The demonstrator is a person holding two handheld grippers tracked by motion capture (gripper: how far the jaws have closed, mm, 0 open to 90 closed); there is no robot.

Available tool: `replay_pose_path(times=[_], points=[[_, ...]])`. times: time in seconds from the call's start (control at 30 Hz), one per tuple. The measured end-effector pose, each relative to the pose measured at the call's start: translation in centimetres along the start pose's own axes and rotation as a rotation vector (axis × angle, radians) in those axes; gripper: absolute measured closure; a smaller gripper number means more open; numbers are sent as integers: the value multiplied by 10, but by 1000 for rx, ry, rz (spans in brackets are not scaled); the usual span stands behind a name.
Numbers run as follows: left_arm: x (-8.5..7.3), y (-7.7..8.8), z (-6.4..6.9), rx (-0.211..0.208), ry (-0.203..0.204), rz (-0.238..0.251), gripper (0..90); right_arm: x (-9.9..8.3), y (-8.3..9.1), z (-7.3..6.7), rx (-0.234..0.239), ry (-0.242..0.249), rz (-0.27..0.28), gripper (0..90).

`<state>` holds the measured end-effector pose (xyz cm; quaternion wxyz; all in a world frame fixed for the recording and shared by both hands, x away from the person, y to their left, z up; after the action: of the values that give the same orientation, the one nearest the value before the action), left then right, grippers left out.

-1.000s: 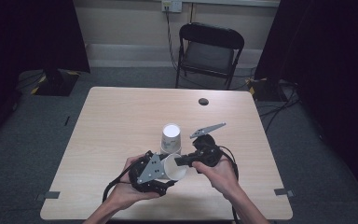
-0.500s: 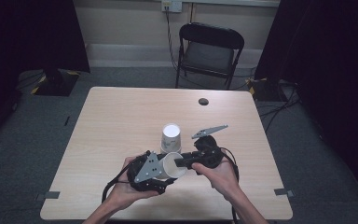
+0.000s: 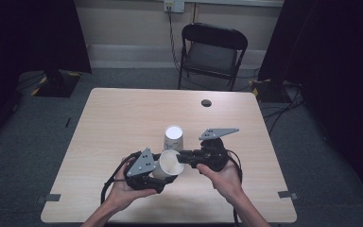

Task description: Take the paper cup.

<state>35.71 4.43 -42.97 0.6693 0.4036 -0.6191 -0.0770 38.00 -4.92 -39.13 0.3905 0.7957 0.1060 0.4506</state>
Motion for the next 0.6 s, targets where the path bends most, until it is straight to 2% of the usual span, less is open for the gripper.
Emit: replay_pose_path(times=[0.17, 0.27, 0.33, 0.43, 0.53, 0.6], points=[[-1, -1, 1, -17, 17, 5, 276, 4, 0, -3, 8, 14, 23, 858], [0, 0, 1, -34, 32, 15, 277, 7, -1, -4, 19, 15, 36, 846], [1, 2, -1, -58, 65, 37, 279, 9, -1, -6, 19, 22, 47, 798], [0, 8, -8, -74, 119, 65, 280, 13, 1, -5, 0, 20, 92, 664], [-5, 17, -18, -72, 175, 83, 281, 17, 10, -6, -30, 44, 155, 599], [-9, 22, -26, -65, 207, 83, 282, 16, 13, -6, -43, 53, 158, 578]])
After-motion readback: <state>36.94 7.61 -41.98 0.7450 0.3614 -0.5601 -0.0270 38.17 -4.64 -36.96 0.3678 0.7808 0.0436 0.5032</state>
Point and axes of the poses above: each handheld gripper's, and its own axes: y roughly backward along the jaws, x roughly out of its top, z roughly to its right, the point moved 9 cm from there along -y, roughly forward along the jaws, and after that the axes turned 15 degrees about -z, right-handed, at the moved point
